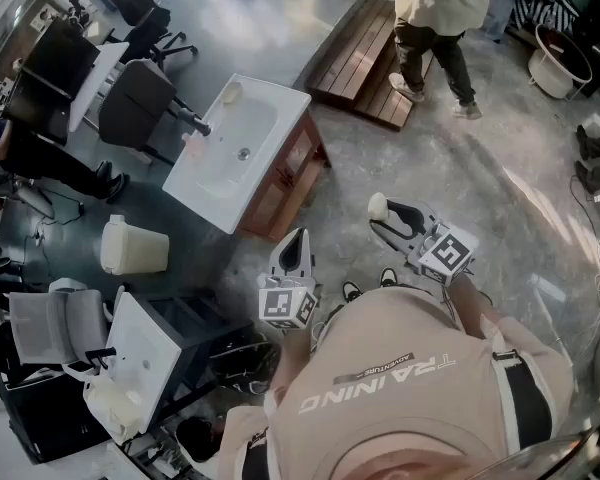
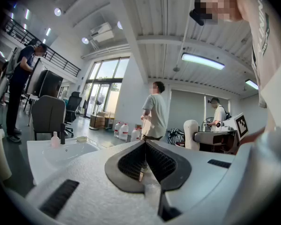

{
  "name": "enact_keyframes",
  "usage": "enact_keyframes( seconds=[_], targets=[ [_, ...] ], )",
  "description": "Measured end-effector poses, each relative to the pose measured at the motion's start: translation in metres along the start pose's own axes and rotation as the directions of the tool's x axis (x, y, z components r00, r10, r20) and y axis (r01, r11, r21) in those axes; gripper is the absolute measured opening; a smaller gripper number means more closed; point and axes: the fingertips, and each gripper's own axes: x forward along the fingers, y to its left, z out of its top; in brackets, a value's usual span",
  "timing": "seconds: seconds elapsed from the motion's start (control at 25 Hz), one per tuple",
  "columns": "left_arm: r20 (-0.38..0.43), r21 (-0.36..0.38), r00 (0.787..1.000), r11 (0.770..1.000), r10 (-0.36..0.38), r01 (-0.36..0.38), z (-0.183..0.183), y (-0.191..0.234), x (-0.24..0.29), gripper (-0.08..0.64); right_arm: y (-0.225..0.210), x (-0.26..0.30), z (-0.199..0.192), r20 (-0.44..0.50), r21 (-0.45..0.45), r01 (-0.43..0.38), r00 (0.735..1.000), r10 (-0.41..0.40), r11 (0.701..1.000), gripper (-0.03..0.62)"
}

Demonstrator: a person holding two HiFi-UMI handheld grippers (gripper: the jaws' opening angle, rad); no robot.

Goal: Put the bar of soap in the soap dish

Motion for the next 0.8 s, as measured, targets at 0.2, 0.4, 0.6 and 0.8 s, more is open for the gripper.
enact_keyframes(
  seconds=[0.2,0.4,0.6,0.8],
  targets=[
    [-0.006,-0.014,1.0,1.0,0.022,-0.022,0.0,-0.002,-0.001,0.011,-0.007,-0.007,0.0,0.008,0.005,0.006,1.0,-0.006,1.0,0.166],
    [-0.005,-0.007,0.998,0.998,0.059,-0.059,-0.001,-0.001,0.0,0.011,-0.016,-0.007,0.003,0.023,0.009,-0.007,1.0,0.007,1.0,0.166],
    [-0.026,-0.015,0.996,0.996,0.083,-0.083,-0.007,-0.009,0.006,0.011,-0.032,-0.012,-0.001,0.01,0.002,-0.001,1.0,0.001,1.0,0.166],
    [-0.021,-0.005,0.991,0.991,0.135,-0.135,-0.008,-0.011,0.014,0.011,-0.053,-0.011,-0.014,-0.014,-0.008,-0.042,0.999,0.041,0.999,0.166]
  ],
)
